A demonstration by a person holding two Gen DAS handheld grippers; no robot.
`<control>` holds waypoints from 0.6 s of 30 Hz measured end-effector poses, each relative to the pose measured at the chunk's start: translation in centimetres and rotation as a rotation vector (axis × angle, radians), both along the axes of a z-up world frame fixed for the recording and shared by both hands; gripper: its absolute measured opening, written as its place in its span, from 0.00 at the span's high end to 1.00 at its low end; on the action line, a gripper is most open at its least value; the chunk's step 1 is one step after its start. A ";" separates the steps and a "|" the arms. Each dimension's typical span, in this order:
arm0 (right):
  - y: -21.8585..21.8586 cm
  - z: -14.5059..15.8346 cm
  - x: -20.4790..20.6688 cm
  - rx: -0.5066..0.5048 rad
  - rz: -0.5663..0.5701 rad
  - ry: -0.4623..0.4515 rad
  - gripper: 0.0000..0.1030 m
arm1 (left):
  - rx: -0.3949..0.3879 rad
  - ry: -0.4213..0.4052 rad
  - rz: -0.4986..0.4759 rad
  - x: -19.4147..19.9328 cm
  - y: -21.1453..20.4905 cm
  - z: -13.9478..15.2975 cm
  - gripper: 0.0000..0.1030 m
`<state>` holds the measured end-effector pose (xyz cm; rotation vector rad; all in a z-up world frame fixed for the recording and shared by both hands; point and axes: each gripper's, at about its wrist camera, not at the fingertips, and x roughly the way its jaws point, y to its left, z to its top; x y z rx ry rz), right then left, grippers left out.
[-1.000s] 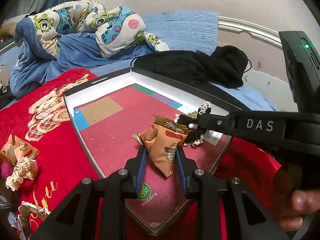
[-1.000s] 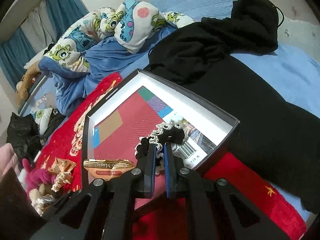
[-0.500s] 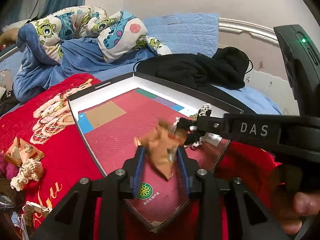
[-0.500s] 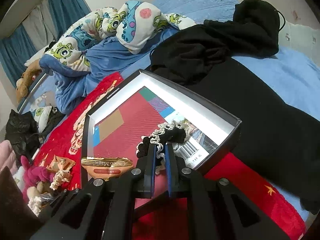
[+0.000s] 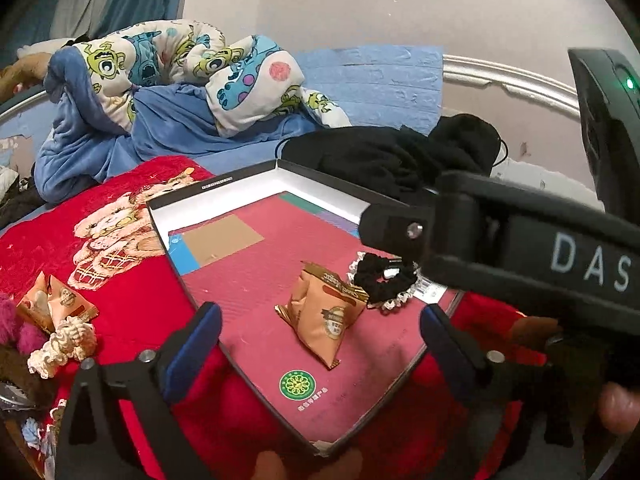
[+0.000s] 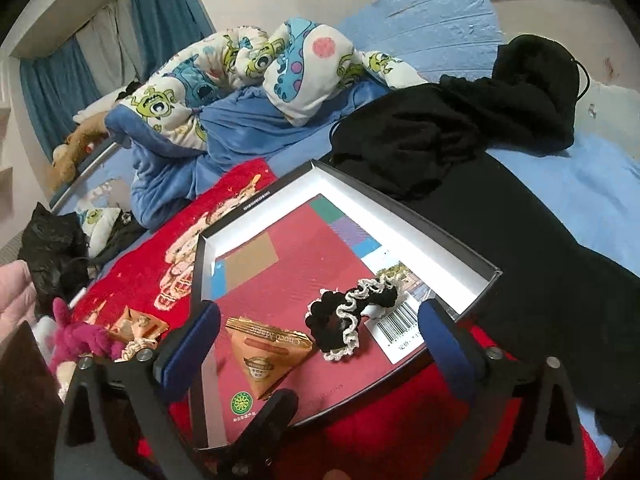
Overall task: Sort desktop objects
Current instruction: 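Open both tools and withdraw them from the box back toward the pile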
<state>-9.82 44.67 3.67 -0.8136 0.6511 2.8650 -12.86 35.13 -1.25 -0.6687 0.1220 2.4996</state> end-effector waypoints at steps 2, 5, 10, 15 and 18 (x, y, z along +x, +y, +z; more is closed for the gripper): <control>0.0 0.0 0.0 -0.008 -0.001 0.004 0.03 | 0.011 -0.004 -0.003 0.0 -0.2 0.0 0.00; 0.0 0.0 0.0 -0.010 -0.003 0.007 0.01 | 0.012 -0.003 -0.001 0.0 -0.3 0.0 0.00; 0.0 0.2 0.1 -0.007 -0.020 0.006 0.00 | 0.017 -0.008 -0.003 -0.1 -0.3 0.0 0.00; 0.1 0.2 0.6 -0.029 -0.055 0.006 0.00 | 0.033 -0.028 -0.010 0.0 -0.7 0.4 0.00; 0.3 0.2 0.8 -0.050 -0.071 -0.002 0.00 | 0.028 -0.009 -0.005 0.5 -0.7 0.8 0.00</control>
